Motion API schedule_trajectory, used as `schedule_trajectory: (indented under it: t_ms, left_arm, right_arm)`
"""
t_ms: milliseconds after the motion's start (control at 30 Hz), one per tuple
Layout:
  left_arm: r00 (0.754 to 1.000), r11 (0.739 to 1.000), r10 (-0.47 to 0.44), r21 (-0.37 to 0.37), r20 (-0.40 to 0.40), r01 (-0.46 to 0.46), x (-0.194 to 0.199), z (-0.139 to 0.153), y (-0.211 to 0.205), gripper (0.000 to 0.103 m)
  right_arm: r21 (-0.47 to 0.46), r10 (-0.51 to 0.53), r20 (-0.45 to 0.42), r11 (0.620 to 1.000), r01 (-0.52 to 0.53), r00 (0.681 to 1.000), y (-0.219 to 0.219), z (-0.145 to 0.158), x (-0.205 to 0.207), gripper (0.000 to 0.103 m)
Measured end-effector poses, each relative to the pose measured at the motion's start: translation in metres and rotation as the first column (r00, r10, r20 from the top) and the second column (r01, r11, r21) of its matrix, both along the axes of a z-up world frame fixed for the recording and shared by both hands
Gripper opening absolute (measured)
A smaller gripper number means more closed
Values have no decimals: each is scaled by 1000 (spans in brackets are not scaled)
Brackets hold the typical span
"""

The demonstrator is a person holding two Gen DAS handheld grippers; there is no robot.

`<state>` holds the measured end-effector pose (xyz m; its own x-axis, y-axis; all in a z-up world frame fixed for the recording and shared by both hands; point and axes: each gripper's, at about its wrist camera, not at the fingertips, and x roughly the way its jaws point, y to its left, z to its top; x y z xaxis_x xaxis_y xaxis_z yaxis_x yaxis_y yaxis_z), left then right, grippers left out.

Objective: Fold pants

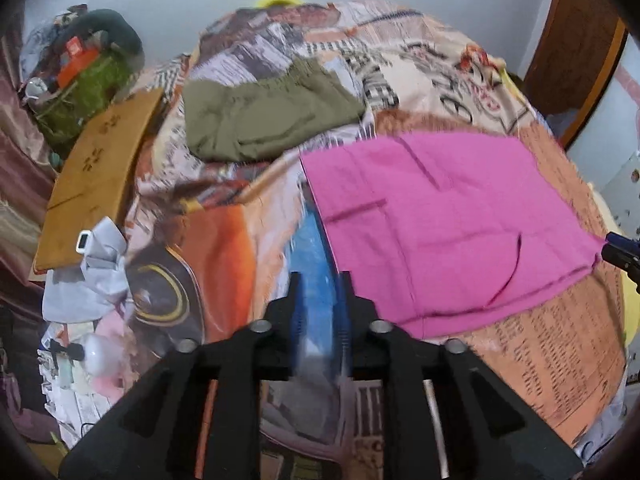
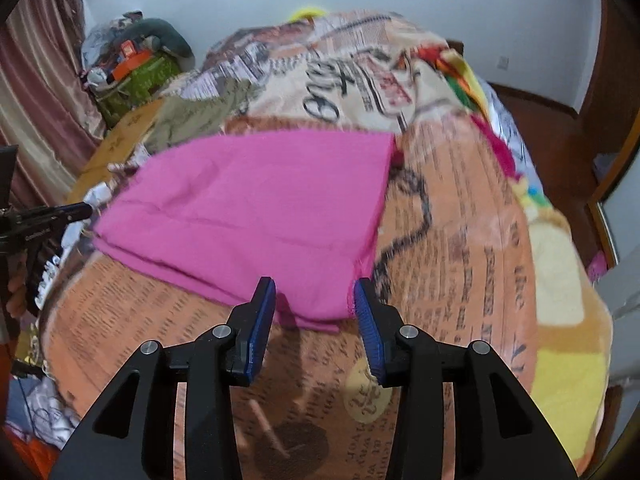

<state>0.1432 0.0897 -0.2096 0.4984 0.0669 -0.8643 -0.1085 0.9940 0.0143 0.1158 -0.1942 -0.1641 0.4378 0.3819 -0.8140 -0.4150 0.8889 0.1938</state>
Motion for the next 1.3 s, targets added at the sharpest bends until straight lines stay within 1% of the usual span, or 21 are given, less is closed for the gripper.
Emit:
schedule_trajectory:
  t_ms: [67, 100, 133, 167, 200, 267, 367, 533, 633, 700, 733, 767, 800, 833, 900, 1000, 1300]
  left_arm:
    - [999, 1000, 1, 2, 34, -2, 3, 10, 0, 42]
    - [998, 1000, -5, 14, 58, 4, 3, 16, -3, 45]
    - [997, 1000, -17, 27, 77, 15, 5, 22, -7, 51]
    - [996, 999, -27, 32, 86, 25, 6, 25, -10, 55]
    - [994, 998, -46, 34, 98, 43, 8, 28, -16, 57]
    - [991, 997, -76, 27, 111, 73, 12, 31, -26, 64]
    - [986, 993, -121, 19, 113, 119, 17, 30, -43, 70]
    - [982, 984, -176, 6, 74, 176, 30, 15, -67, 77]
    - [979, 979, -202, 11, 9, 202, 36, -6, -77, 78]
    - [978, 978, -208, 24, -30, 209, 38, -19, -80, 79]
    - [978, 978, -204, 31, -38, 205, 38, -25, -81, 83]
    - [981, 980, -193, 39, -32, 194, 38, -29, -80, 91]
    - [984, 983, -177, 45, -12, 177, 35, -30, -77, 93]
    - [985, 984, -173, 41, -11, 173, 34, -30, -74, 94]
    - [986, 986, -165, 25, -14, 166, 32, -30, -68, 94]
    - [987, 987, -158, 20, -17, 158, 27, -31, -60, 94]
    - [989, 989, -150, 12, -14, 151, 14, -27, -50, 95]
  right_arm:
    - [25, 7, 27, 1000, -8, 1000, 5, 12, 2, 38]
    - [36, 12, 37, 999, -14, 999, 7, 16, 3, 41]
    - [48, 19, 46, 999, -21, 999, 10, 19, 3, 45]
    - [71, 30, 57, 997, -34, 998, 15, 24, 5, 47]
    - [89, 40, 61, 995, -46, 997, 19, 26, 7, 49]
    - [116, 62, 52, 991, -68, 997, 30, 26, 10, 49]
    - [125, 94, 29, 987, -97, 995, 49, 19, 12, 49]
    - [120, 168, -40, 980, -162, 985, 82, -3, 18, 49]
    - [105, 199, -84, 976, -190, 976, 93, -16, 18, 49]
    - [77, 216, -115, 975, -208, 970, 100, -27, 18, 50]
    - [65, 223, -106, 974, -217, 969, 101, -30, 17, 51]
    - [60, 229, -97, 973, -224, 969, 101, -29, 15, 52]
    - [51, 237, -89, 971, -233, 967, 101, -29, 13, 52]
    - [46, 239, -86, 971, -235, 967, 100, -28, 12, 52]
    - [46, 234, -82, 972, -230, 969, 96, -28, 11, 52]
    - [39, 217, -76, 976, -214, 973, 87, -28, 9, 52]
    - [39, 115, -95, 993, -111, 989, 47, -29, 7, 52]
